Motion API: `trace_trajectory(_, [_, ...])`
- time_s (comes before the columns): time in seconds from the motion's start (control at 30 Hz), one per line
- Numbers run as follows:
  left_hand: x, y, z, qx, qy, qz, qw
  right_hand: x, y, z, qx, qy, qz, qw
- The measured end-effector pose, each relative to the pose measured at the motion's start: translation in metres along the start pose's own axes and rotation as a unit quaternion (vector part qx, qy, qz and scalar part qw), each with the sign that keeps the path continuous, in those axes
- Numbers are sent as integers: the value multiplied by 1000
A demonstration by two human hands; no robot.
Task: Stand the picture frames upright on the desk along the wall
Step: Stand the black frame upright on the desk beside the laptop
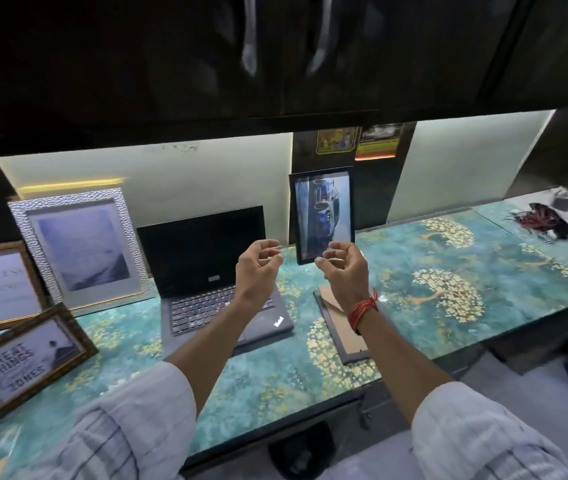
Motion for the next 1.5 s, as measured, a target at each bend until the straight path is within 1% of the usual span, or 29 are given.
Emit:
trace_trajectory(0.17, [40,32,26,7,-14,-3,1000,45,-2,-21,-9,14,13,1000])
trace_trajectory(0.3, [88,66,49,-1,-27,-14,1000,96,-4,-32,-23,13,6,1000])
trace_trajectory(0.47, [121,110,70,-10,-71,-15,997,151,-22,-49,-43,37,-1,998])
trace_trajectory(0.57, [144,134,76,-4,-79,-24,997,190,-35,-59,-42,46,-1,998])
trace_trajectory(0.67, [170,155,83,11,-79,-42,996,227,-38,-65,-39,43,16,998])
trace_trajectory(0.77, [194,184,92,37,-84,-73,993,275,-42,-83,-40,52,70,995])
trace_trajectory(0.83, [208,198,96,60,-93,-102,989,305,-41,-92,-63,47,96,992])
trace_trajectory(0.93, [232,213,114,94,-126,-115,981,353,-39,-108,-124,37,92,987])
trace_trajectory(1.03, [250,221,146,114,-173,-133,969,399,-30,-134,-194,59,87,975])
trace_trajectory(1.13, [254,222,179,116,-226,-111,961,428,-18,-164,-230,84,117,962])
trace_trajectory(1.2, [256,217,203,112,-244,-91,959,438,-8,-182,-244,92,149,954])
trace_trajectory(1.27, [260,212,216,95,-251,-71,961,446,1,-191,-228,96,155,956])
trace_trajectory(1.33, [260,213,224,57,-235,-57,969,448,7,-193,-206,77,133,966])
trace_trajectory(1.43, [252,218,222,16,-212,-85,974,442,11,-182,-149,34,88,984])
trace_trajectory(1.5, [245,223,222,-29,-217,-101,971,436,15,-166,-111,-11,74,991])
Point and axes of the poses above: each hand's wrist, its own x-axis towards the middle knuckle, its own y-axis out of the palm, z = x × y, the point moved 1 cm from there along x, towards the middle knuckle, and after that the axes turned 4 degrees about y, right-handed, at the moved point
